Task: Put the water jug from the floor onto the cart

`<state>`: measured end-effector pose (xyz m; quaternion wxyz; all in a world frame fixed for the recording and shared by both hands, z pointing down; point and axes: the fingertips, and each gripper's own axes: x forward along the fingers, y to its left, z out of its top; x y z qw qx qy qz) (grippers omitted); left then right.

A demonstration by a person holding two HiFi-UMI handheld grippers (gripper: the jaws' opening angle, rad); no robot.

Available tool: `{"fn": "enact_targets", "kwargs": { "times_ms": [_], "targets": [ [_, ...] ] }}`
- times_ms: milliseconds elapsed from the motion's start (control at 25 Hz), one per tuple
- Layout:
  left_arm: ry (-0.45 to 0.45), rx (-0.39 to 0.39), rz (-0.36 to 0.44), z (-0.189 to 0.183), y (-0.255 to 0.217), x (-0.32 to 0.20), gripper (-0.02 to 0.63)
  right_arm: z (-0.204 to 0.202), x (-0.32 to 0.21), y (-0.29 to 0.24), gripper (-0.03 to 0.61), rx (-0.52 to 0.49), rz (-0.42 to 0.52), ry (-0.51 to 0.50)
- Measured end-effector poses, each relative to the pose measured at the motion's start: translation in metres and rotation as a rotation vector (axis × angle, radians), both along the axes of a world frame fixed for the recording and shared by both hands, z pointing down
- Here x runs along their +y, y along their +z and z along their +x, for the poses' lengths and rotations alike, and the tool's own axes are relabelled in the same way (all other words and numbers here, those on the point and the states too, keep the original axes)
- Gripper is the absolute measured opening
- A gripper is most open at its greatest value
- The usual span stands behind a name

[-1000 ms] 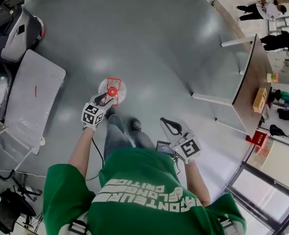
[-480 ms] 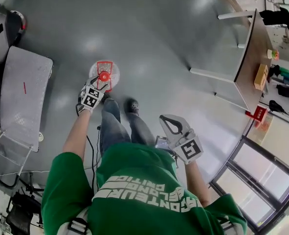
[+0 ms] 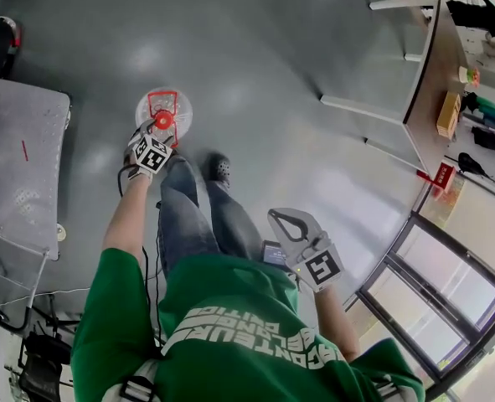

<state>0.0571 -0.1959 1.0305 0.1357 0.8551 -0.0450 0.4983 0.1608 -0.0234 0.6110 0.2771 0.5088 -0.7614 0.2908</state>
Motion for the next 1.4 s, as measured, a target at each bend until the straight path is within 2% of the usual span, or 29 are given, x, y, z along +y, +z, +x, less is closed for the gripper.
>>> {"fn": "enact_targets", "kwargs": {
  "times_ms": [200, 560, 840, 1040, 1400],
  "targets": [
    [0.027, -0.036, 0.021, 0.0, 0.023, -0.003, 0.37, -0.006, 0.018, 0.015, -0.008, -0.028, -0.056, 0.018],
    [0.121, -0.108, 0.042, 0.005, 0.059, -0.006, 0.374, -0.006, 0.043, 0.032, -0.008, -0.058, -0.107, 0.064],
    [0.201, -0.163, 0.074, 0.009, 0.078, -0.009, 0.354, -0.011, 0.056, 0.046, -0.008, -0.06, -0.147, 0.049],
    [0.192, -0.183, 0.079, 0.011, 0.087, -0.01, 0.328, -0.009, 0.066, 0.048, -0.008, -0.058, -0.163, 0.055],
    [0.169, -0.209, 0.101, 0.002, 0.087, 0.0, 0.334, -0.003, 0.072, 0.052, -0.008, -0.063, -0.162, 0.035]
  ]
}}
